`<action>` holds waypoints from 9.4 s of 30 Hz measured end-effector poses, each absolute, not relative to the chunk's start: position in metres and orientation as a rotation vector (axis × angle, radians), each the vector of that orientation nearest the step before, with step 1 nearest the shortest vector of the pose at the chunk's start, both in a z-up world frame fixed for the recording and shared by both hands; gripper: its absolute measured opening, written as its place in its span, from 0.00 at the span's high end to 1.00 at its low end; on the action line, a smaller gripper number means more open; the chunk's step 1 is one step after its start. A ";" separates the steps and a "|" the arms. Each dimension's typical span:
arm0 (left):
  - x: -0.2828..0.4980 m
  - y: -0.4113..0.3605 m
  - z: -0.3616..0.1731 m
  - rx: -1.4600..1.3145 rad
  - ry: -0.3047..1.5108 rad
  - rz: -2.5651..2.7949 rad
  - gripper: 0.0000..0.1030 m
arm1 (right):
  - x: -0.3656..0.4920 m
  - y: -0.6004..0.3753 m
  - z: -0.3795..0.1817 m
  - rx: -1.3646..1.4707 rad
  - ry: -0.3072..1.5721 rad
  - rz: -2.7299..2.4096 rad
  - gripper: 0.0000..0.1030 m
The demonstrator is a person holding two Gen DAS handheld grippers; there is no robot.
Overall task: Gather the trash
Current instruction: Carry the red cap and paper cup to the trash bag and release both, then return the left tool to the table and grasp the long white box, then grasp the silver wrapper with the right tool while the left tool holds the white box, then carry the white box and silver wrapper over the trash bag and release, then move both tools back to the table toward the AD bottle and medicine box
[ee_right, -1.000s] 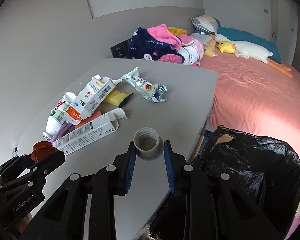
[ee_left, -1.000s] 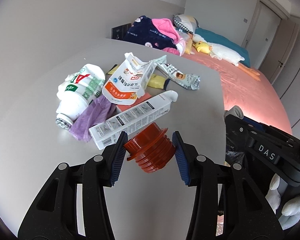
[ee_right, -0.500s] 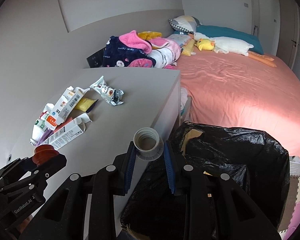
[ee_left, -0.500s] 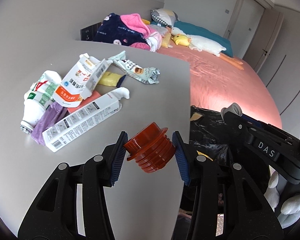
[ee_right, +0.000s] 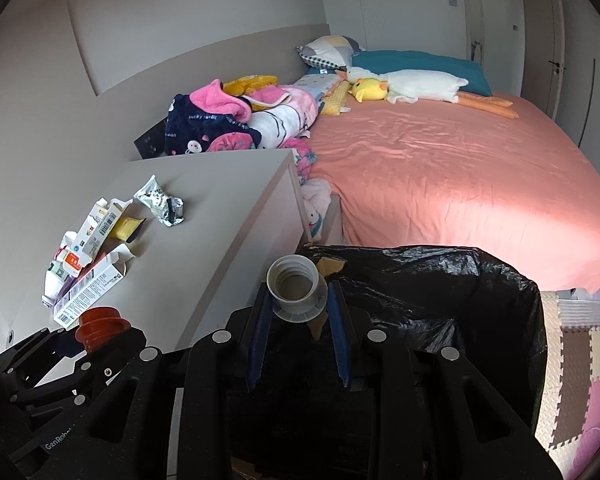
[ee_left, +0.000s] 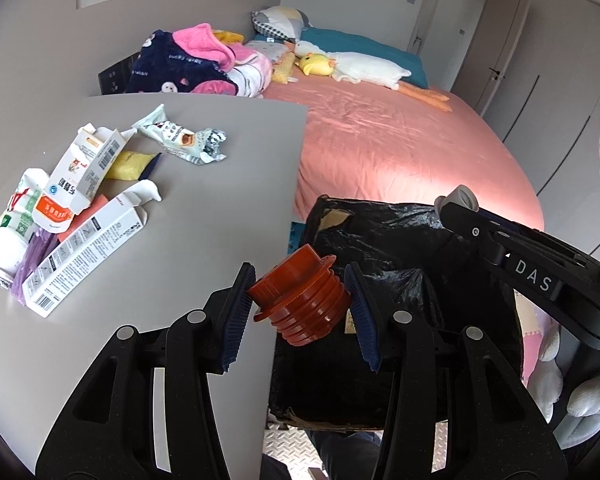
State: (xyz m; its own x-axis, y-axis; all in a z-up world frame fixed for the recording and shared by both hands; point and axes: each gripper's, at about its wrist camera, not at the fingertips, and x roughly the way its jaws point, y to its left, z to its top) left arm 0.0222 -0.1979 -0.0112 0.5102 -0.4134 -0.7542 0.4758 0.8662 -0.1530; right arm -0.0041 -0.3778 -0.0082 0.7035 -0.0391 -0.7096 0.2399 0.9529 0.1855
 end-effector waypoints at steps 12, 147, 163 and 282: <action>0.009 -0.242 -0.005 0.123 0.880 -0.637 0.55 | -0.031 -0.419 -0.005 0.298 0.760 -0.244 0.71; 0.115 -0.102 -0.046 0.500 0.939 -0.555 0.68 | 0.077 -0.289 -0.040 0.248 0.872 -0.022 0.30; 0.120 -0.065 -0.043 0.271 0.987 -0.519 0.74 | 0.091 -0.279 -0.034 0.215 0.859 -0.007 0.30; 0.024 -0.188 -0.010 0.183 0.876 -0.671 0.06 | -0.011 -0.401 0.001 0.349 0.745 -0.226 0.17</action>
